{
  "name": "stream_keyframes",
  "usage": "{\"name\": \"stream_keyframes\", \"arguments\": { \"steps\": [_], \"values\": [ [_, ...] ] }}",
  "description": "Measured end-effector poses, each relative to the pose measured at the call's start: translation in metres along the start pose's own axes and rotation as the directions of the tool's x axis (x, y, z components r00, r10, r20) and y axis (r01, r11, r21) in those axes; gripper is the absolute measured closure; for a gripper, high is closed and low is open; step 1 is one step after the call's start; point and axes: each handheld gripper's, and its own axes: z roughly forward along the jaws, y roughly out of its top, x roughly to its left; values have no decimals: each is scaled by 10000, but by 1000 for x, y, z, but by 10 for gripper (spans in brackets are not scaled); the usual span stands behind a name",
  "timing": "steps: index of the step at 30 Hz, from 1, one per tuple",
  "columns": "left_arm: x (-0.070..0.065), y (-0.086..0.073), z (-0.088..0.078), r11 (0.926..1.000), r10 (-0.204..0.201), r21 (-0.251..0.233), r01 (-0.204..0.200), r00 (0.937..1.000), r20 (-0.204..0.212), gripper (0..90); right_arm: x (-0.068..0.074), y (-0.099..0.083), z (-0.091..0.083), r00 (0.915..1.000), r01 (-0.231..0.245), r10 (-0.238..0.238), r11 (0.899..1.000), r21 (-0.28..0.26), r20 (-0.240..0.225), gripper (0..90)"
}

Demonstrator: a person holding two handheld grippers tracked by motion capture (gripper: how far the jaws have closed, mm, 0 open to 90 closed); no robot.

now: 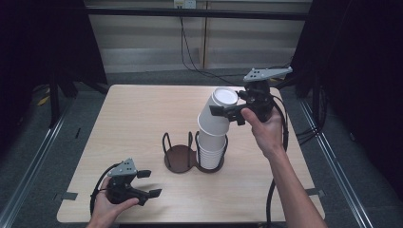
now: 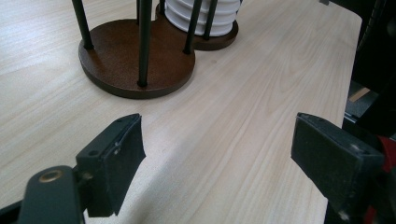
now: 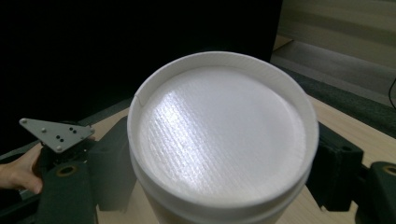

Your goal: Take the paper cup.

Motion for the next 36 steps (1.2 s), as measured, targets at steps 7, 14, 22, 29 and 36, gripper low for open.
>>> {"name": "stream_keyframes", "arguments": {
  "steps": [7, 14, 22, 29, 36],
  "values": [
    [-1, 1, -1, 9999, 97, -121, -96, 9999, 112, 160, -1, 0, -7, 9999, -109, 107, 9991, -403, -41, 231],
    [-1, 0, -1, 9998, 88, -160, -86, 9999, 134, 160, -1, 0, -12, 9998, -199, 195, 9966, -794, -50, 232],
    [-1, 0, -2, 9998, 57, -179, -54, 9998, 178, 160, 0, -1, -18, 9998, -192, 187, 9923, -1220, -55, 233],
    [-2, 0, -3, 9993, 164, -336, -152, 9992, 351, 160, 1, -4, -21, 9999, -168, 167, 9882, -1522, -19, 234],
    [-2, 0, -6, 9988, 291, -411, -275, 9988, 403, 160, 2, -6, -30, 9997, -260, 250, 9806, -1942, -80, 235]
  ]
}}
